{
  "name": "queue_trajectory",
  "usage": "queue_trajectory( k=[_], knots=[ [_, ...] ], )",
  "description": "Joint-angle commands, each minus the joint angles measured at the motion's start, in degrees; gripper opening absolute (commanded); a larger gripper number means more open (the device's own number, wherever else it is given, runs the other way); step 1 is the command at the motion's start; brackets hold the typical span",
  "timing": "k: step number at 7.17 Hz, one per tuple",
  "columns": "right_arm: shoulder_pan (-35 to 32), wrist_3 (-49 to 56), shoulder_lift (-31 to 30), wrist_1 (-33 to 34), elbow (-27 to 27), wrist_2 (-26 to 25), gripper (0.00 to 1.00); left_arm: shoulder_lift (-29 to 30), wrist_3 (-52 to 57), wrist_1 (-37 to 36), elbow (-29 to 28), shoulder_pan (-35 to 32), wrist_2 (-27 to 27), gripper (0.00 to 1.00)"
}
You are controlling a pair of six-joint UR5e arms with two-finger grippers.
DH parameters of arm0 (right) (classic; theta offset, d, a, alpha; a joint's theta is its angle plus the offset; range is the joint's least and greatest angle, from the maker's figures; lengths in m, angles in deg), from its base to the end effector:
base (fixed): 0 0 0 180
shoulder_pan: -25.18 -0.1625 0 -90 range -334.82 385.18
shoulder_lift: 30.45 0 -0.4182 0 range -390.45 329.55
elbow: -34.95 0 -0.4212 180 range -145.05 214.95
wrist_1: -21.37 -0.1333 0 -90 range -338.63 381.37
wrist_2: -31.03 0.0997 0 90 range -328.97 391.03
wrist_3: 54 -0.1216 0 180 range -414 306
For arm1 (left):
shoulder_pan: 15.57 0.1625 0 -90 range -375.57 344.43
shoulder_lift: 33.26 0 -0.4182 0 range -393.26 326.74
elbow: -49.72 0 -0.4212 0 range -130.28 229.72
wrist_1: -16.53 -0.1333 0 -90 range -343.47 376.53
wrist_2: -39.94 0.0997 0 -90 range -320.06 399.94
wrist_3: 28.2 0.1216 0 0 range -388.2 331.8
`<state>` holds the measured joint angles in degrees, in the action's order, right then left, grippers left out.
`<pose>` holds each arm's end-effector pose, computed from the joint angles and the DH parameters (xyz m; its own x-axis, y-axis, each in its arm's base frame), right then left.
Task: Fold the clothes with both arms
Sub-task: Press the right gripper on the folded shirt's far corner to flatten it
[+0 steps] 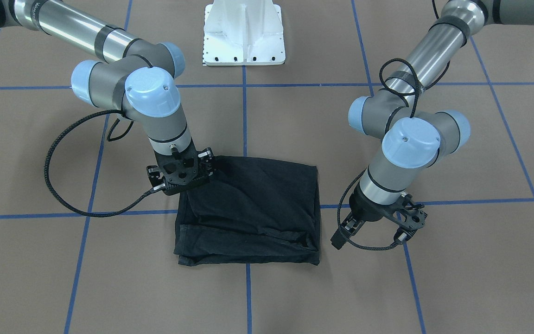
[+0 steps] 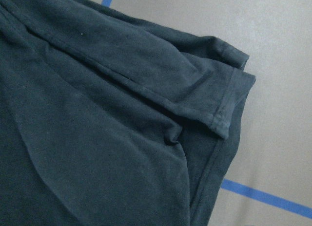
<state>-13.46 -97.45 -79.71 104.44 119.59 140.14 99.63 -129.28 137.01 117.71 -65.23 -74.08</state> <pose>-0.5410 -0.5522 0.2533 0.7006 -0.3181 0.6387 0.1320 0.9374 0.3222 0.4716 -0.6847 0.3103 0.3024 -0.6273 -0.7177 0.5589 0.7266 -0.3995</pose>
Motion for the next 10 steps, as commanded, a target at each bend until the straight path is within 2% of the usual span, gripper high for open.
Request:
queue_trajectory(
  k=[1,2,3,10],
  knots=[
    [0.67,-0.06,-0.05,1.13,0.09,0.23,0.52,0.00,0.00,-0.07,0.39,-0.09,-0.07,1.00],
    [0.67,-0.06,-0.13,1.22,0.09,0.14,0.16,0.00,0.00,-0.68,0.74,-0.09,-0.07,1.00],
    [0.67,0.12,-0.05,1.39,0.01,0.31,0.00,-0.09,0.00,-0.77,1.35,-0.17,-0.07,1.00],
    [-3.64,-0.06,0.66,0.87,0.27,-0.12,0.00,0.00,0.00,-2.18,3.47,-0.26,-0.42,1.00]
  ],
)
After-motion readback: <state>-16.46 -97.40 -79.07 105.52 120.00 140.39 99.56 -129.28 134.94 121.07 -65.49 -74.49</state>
